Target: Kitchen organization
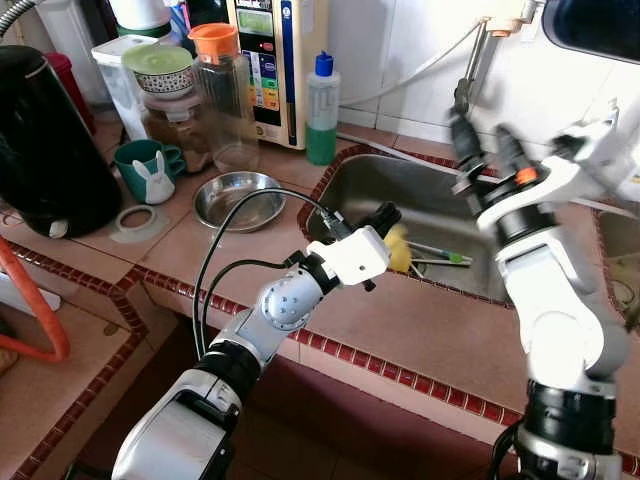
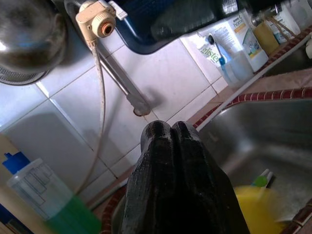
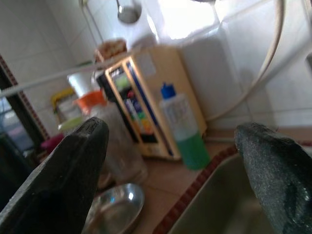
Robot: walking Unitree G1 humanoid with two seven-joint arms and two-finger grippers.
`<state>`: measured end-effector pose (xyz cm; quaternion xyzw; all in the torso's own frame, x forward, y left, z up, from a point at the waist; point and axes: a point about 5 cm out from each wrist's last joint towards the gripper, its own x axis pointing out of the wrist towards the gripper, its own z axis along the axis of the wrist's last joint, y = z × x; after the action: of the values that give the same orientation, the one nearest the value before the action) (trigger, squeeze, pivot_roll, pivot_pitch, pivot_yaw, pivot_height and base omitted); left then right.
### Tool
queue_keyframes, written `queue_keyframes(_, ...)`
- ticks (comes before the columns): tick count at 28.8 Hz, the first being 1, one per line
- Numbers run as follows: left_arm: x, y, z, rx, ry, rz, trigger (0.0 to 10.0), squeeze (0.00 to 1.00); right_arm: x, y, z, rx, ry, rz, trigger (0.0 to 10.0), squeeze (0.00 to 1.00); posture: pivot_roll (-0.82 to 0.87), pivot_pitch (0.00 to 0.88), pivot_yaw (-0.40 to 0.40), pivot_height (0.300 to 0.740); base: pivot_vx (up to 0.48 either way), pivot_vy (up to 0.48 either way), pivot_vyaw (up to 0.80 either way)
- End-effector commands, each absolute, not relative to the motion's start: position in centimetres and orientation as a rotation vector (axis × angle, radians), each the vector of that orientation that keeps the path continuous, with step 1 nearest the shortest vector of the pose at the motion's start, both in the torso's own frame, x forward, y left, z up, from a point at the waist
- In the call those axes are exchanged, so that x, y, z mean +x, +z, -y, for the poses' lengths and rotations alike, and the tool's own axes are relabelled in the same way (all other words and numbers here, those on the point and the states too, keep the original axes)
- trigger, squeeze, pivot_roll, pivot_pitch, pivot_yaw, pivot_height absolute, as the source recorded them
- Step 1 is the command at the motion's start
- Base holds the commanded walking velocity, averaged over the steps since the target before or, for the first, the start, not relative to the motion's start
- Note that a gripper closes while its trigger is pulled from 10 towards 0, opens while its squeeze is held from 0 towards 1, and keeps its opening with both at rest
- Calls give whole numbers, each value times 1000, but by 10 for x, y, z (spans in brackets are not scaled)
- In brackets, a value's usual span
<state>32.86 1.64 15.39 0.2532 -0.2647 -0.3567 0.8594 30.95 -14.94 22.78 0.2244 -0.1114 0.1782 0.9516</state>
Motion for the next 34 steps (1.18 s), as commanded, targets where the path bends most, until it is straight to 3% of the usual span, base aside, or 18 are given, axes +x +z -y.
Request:
queue_keyframes(1, 330, 161, -15, 542, -744, 583, 0, 0, 309, 231, 152, 438, 354, 239, 10000, 0, -25, 0, 37, 740, 0, 0, 0)
queue_keyframes(10, 332, 161, -19, 548, -716, 573, 0, 0, 310, 231, 153, 443, 346, 229, 10000, 0, -23, 0, 36, 740, 0, 0, 0)
queue_keyframes(11, 339, 162, -27, 551, -645, 552, 0, 0, 311, 228, 152, 427, 346, 206, 10000, 0, -22, 0, 35, 740, 0, 0, 0)
queue_keyframes(12, 353, 163, -45, 561, -503, 489, 4196, 0, 311, 219, 148, 412, 352, 150, 10000, 0, -20, 0, 32, 740, 0, 0, 0)
queue_keyframes(13, 353, 163, -45, 561, -503, 489, 4196, 0, 311, 219, 148, 412, 352, 150, 10000, 0, -20, 0, 32, 740, 0, 0, 0)
queue_keyframes(14, 362, 165, -58, 580, -419, 449, 10000, 0, 311, 213, 145, 399, 363, 115, 10000, 0, -17, 0, 29, 740, 0, 0, 0)
queue_keyframes(28, 397, 175, -110, 545, -138, 188, 10000, 0, 291, 190, 134, 309, 430, -8, 10000, 0, -32, 0, 27, 740, 0, 0, 0)
queue_keyframes(34, 405, 166, -127, 414, -86, -49, 10000, 0, 276, 185, 132, 289, 441, -39, 10000, 0, -60, 0, 31, 740, 0, 0, 0)
